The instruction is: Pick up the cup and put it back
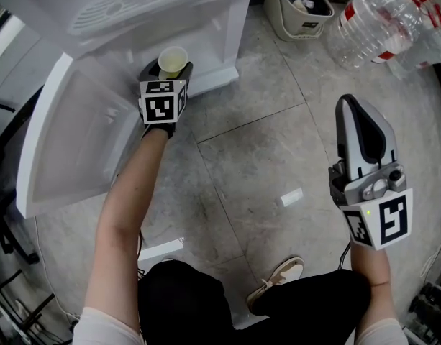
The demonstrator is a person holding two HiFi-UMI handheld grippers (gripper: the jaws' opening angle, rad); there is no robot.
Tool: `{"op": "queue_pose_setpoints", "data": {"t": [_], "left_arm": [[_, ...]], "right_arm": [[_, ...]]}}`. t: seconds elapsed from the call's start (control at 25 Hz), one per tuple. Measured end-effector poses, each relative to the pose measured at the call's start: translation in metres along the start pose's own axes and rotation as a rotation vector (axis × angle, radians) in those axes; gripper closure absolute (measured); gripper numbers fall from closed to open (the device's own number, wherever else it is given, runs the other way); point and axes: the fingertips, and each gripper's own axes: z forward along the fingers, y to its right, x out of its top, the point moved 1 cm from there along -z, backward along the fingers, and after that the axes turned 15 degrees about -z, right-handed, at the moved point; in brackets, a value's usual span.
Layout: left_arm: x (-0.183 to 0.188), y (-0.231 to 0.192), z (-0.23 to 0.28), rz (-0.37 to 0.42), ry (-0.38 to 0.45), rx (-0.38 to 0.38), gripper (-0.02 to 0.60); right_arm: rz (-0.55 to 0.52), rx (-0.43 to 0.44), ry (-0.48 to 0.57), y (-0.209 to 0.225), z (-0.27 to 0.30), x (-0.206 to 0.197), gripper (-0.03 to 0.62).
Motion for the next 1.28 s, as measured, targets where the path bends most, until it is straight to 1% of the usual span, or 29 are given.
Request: {"op": "queue_pose_setpoints", "data": {"t": [0.2,0.36,0.48,0.56,0.64,0.72,0.8,0.96,1.16,1.24,1.28], "left_arm": [[0.012,0.013,-0.036,-0.070,-0.003,-0.087,0.261],[0.025,0.023,-0.063,-0.069,0.002,-0.145,0.261],[0.040,0.031,-0.085,-0.086,0.021,-0.194,0.261],[0.049,0.038,-0.102,-0.096,0.018,-0.247,0.261],[0.056,0.047,-0.119,-0.111,-0.002,-0.324,0.261],[0.063,0.053,-0.138,-0.140,-0.006,-0.385,0.262],[0.071,0.053,-0.158,-0.179,0.002,-0.419,0.262],[0.093,0.049,-0.200,-0.274,0.038,-0.486,0.262],[0.111,0.049,-0.245,-0.343,0.082,-0.579,0.264],[0.115,0.051,-0.264,-0.381,0.097,-0.626,0.264],[0.116,0.050,-0.274,-0.416,0.107,-0.658,0.264]], "right_arm": [[0.039,0.022,0.047,-0.013,0.021,0.005,0.574],[0.063,0.036,0.089,-0.025,0.040,0.014,0.574],[0.083,0.037,0.113,-0.029,0.052,0.018,0.574],[0.094,0.042,0.123,-0.032,0.057,0.019,0.574],[0.101,0.050,0.129,-0.036,0.062,0.018,0.574],[0.107,0.061,0.124,-0.038,0.066,0.015,0.574],[0.121,0.070,0.112,-0.038,0.070,0.010,0.574],[0.150,0.097,0.116,-0.038,0.072,0.007,0.574],[0.166,0.099,0.126,-0.036,0.075,0.006,0.574],[0.178,0.102,0.126,-0.036,0.075,0.004,0.574],[0.179,0.107,0.124,-0.037,0.075,0.003,0.574]]}}
